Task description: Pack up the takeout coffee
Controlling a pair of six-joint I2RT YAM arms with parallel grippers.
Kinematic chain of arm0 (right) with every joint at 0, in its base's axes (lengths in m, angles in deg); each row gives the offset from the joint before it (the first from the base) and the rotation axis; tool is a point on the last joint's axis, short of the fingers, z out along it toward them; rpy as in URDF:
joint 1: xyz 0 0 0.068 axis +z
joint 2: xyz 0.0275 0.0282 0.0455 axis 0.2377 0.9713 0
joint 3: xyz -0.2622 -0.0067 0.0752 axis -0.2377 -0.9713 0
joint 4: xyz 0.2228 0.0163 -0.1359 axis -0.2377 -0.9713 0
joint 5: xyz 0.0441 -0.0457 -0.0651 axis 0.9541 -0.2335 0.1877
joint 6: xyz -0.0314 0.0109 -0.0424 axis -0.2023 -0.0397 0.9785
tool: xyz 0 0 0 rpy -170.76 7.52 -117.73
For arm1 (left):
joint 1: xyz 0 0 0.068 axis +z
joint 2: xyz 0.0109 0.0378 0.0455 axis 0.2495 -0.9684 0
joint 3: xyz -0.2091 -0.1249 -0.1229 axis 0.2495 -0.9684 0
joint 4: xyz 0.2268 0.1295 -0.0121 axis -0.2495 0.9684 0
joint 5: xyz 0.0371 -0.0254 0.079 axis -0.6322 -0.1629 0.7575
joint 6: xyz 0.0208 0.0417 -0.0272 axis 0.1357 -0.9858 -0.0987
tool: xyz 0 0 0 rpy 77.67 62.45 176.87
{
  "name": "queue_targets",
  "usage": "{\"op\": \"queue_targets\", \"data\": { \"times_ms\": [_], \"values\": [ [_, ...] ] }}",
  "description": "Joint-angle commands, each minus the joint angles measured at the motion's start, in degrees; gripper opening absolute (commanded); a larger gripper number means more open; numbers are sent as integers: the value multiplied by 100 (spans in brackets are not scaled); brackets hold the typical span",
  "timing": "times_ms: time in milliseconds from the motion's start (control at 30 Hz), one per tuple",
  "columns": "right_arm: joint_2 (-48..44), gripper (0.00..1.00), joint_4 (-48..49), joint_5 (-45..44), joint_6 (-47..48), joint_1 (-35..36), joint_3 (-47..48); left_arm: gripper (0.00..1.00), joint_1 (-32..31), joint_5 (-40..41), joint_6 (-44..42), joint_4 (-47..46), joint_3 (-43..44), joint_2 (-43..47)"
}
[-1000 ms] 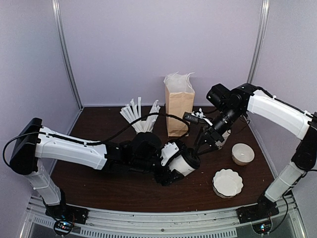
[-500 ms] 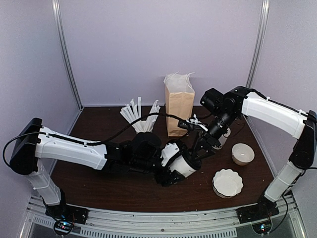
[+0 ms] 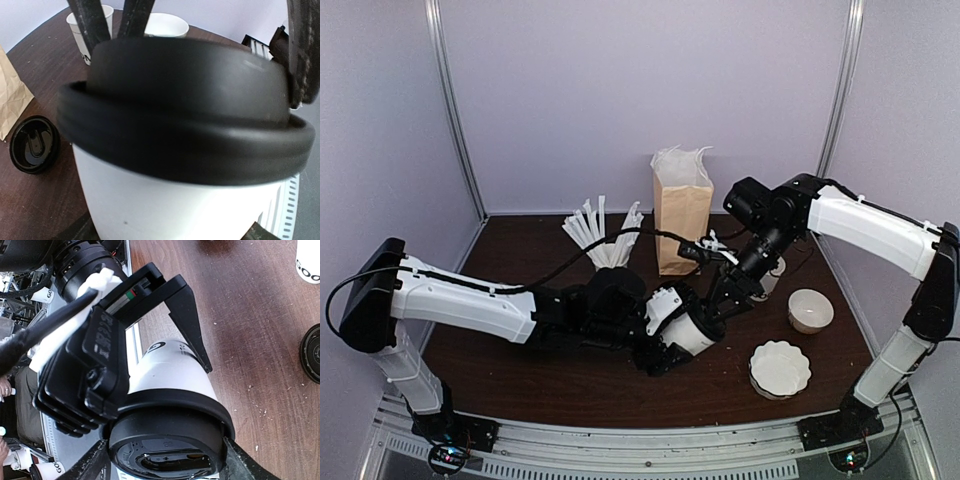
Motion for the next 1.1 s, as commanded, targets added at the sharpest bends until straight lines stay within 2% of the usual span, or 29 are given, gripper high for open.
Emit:
{"op": "queue_targets", "data": {
  "times_ms": [0,167,500,700,933,1067],
  "values": [
    [17,68,-162,-46,13,-18,156,82,55,908,54,-554,100,74],
    [12,65,-418,-344,218,-626,424,88,54,1290,-117,-370,3,210],
    [-18,63,-1294,-1569,773,-1988,1184,88,57,1340,-9,35,-459,662],
    [-243,63,-1268,-1882,813,-3168,1635,88,55,1341,-15,62,-571,772],
    [-359,63,-1360,-2752,857,-4033,2047,88,55,1170,7,79,-588,807],
    [-489,63,-1490,-3421,1023,-4474,1955,88,55,1137,7,12,-621,799]
  ]
}}
